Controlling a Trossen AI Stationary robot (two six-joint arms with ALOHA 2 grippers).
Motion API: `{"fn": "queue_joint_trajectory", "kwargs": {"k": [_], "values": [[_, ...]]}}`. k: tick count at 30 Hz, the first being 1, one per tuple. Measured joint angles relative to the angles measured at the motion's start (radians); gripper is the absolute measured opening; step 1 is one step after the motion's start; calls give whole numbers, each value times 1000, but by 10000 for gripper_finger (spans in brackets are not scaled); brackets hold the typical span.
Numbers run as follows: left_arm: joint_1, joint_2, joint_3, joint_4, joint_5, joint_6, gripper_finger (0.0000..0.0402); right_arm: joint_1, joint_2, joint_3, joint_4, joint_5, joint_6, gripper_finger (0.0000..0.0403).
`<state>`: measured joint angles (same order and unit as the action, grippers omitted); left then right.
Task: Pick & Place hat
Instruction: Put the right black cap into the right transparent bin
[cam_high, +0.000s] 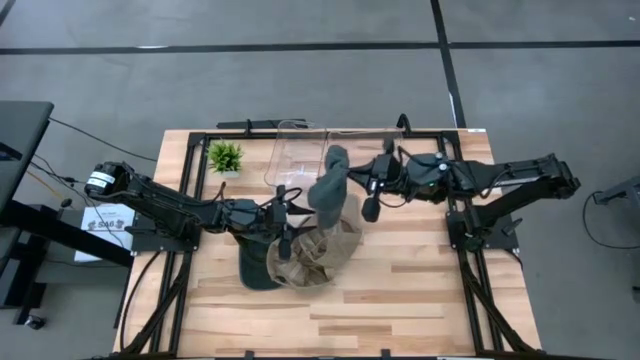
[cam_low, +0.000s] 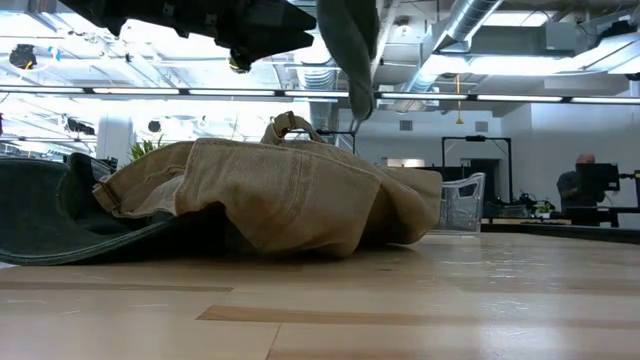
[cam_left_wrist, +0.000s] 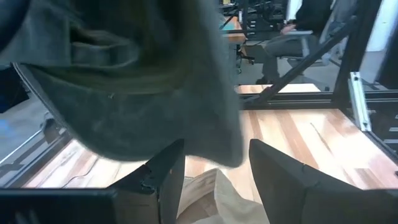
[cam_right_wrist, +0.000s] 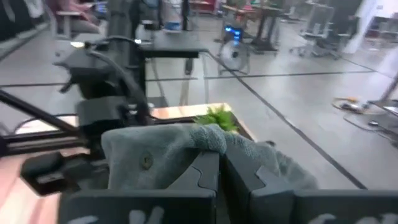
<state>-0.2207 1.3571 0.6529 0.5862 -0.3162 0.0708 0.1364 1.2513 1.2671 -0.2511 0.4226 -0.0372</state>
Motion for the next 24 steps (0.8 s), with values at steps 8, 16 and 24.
{"fn": "queue_joint_trajectory", "kwargs": {"k": [8,16,24], "values": [[0,0,0,7,-14,0,177,7,80,53,-1,-32,-24,0],[0,0,0,6,-14,-2,177,5,147,156,-106,-25,-54,0],[0,0,0,-3,-13,-8,177,5,119,167,-222,111,-69,0]]}}
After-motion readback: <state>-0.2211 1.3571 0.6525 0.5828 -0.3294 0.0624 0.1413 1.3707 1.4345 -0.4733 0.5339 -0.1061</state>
